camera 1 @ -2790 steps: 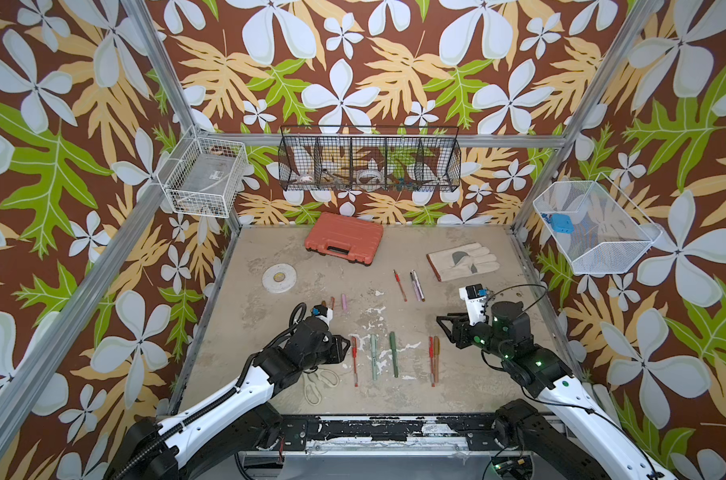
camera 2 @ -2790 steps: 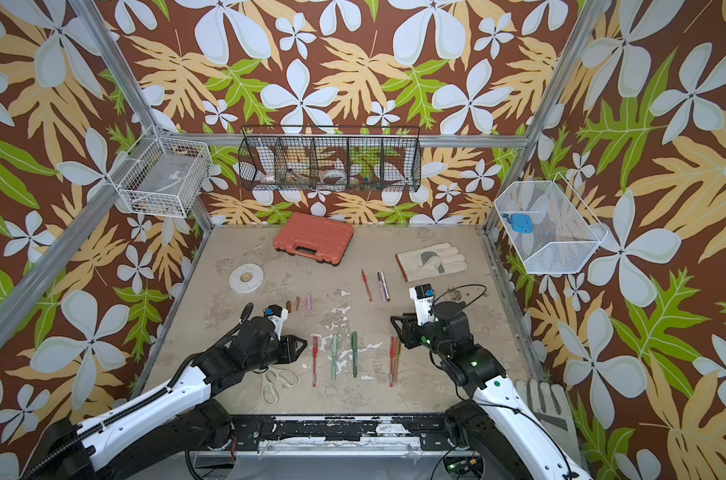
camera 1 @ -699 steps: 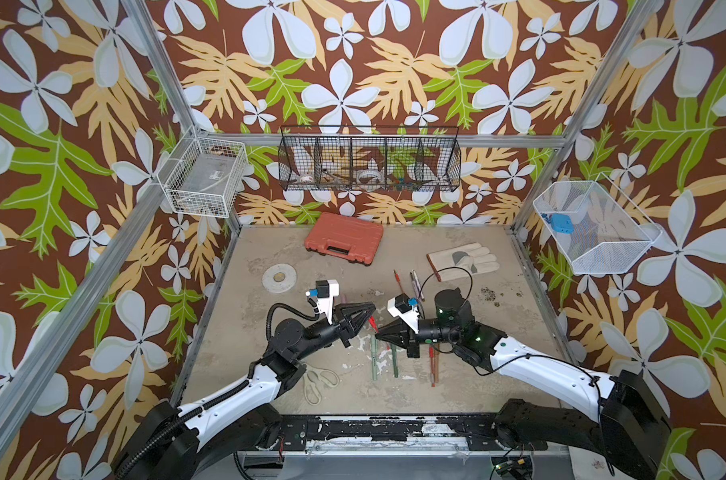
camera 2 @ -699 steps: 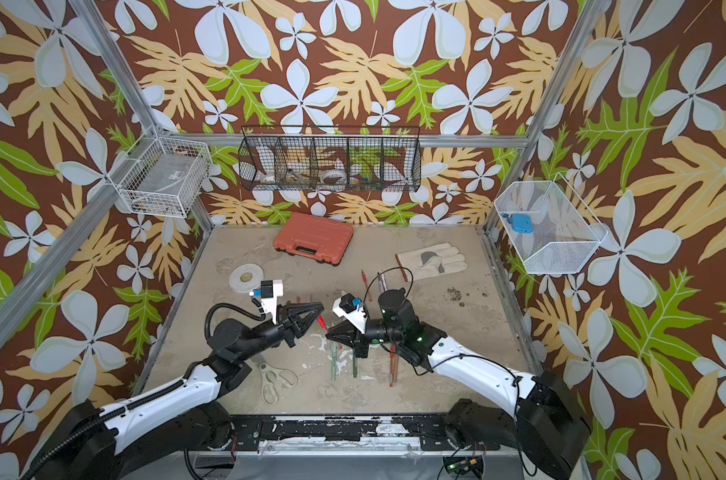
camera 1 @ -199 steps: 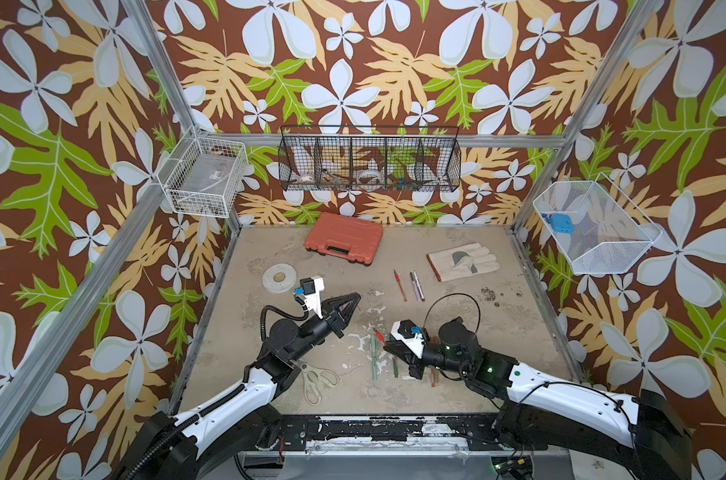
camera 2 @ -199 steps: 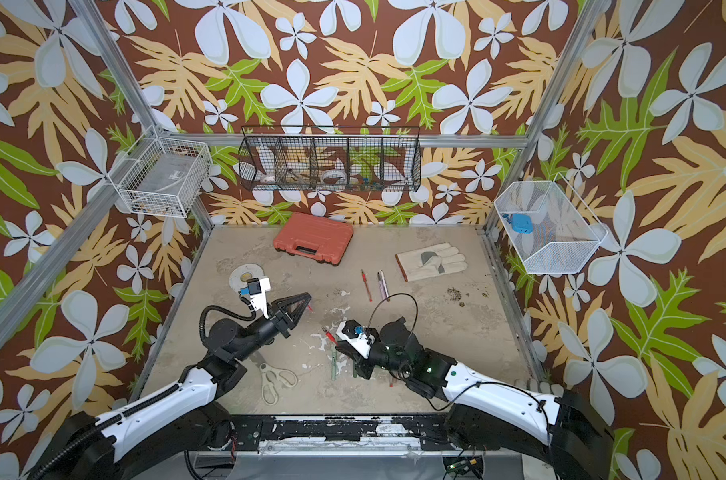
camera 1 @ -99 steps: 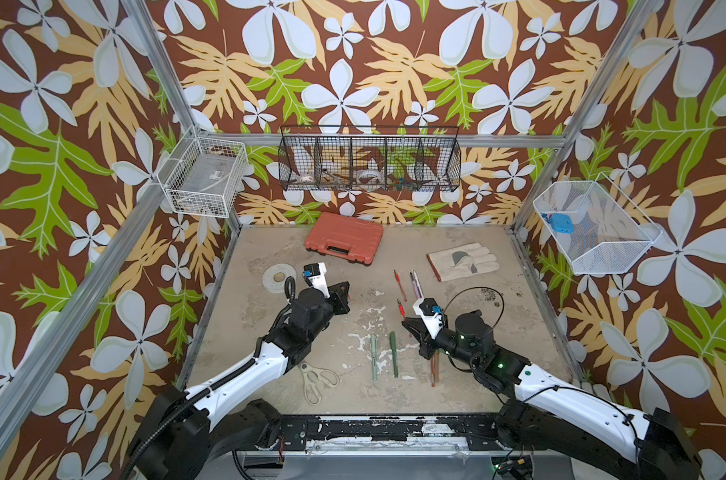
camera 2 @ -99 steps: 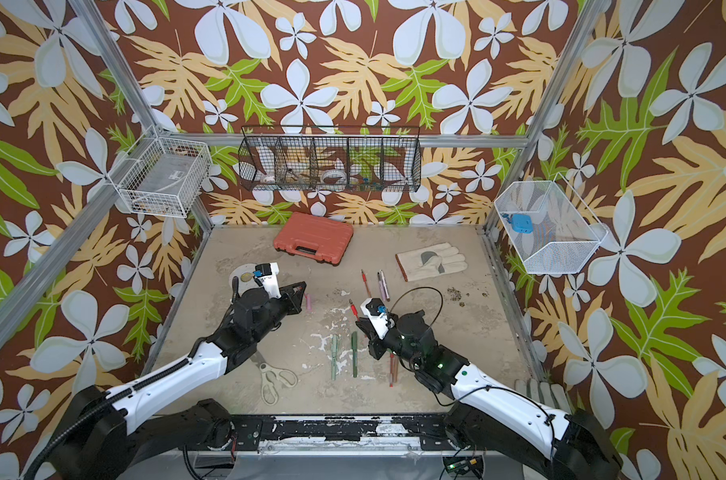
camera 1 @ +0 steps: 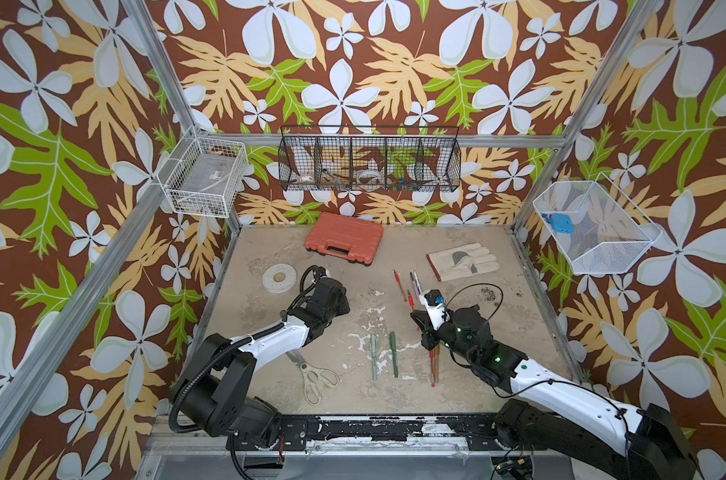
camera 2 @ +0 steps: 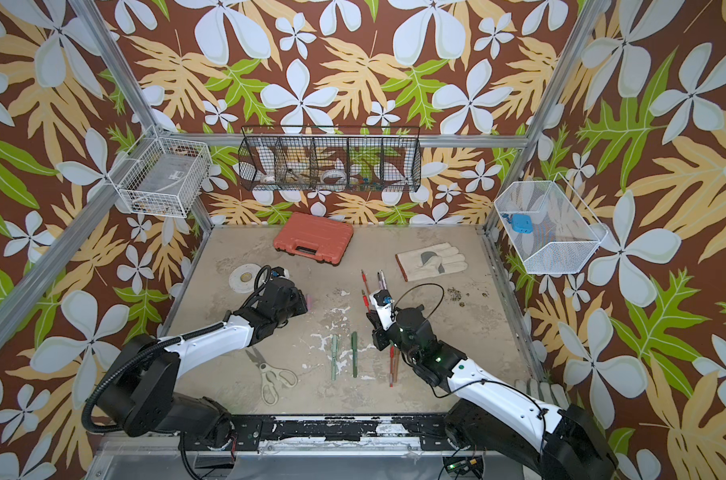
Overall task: Open the pen caps
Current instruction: 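Lower the red cap with the left gripper beside the other removed caps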
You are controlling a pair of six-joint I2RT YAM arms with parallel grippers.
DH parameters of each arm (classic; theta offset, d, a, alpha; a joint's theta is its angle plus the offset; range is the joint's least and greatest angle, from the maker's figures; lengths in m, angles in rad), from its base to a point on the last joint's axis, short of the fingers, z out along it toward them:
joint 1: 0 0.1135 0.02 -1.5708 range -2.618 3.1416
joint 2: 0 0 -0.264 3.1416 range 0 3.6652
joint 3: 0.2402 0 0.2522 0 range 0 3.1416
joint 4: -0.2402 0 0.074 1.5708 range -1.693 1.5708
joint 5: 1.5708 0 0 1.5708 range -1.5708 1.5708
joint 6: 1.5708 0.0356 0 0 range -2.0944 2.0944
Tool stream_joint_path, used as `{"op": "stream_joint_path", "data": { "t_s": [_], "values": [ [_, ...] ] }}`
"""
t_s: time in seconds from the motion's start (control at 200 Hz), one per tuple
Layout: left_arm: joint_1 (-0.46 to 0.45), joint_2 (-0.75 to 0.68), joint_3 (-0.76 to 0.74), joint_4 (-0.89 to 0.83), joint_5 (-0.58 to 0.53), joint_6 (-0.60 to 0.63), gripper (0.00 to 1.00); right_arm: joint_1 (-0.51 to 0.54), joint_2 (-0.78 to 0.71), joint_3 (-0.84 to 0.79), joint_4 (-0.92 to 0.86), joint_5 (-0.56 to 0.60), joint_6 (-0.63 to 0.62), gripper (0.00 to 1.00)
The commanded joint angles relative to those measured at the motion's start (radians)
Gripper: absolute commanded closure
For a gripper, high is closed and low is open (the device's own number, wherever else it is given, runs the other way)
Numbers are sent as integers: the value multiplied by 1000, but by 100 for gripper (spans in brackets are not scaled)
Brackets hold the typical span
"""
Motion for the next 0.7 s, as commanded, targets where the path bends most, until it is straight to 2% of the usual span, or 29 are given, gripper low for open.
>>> {"op": "stream_joint_path", "data": {
  "t_s": [0.0, 0.12, 0.696],
  "values": [
    [16, 49, 19, -28, 7, 17, 100, -55, 24, 13, -26, -29, 59, 100],
    [32, 100, 35, -39, 2, 18, 100, -94, 25, 9, -27, -57, 78, 100],
    [60, 244, 90, -42, 25, 48, 100, -99, -7, 9, -39, -57, 78, 100]
  ]
}}
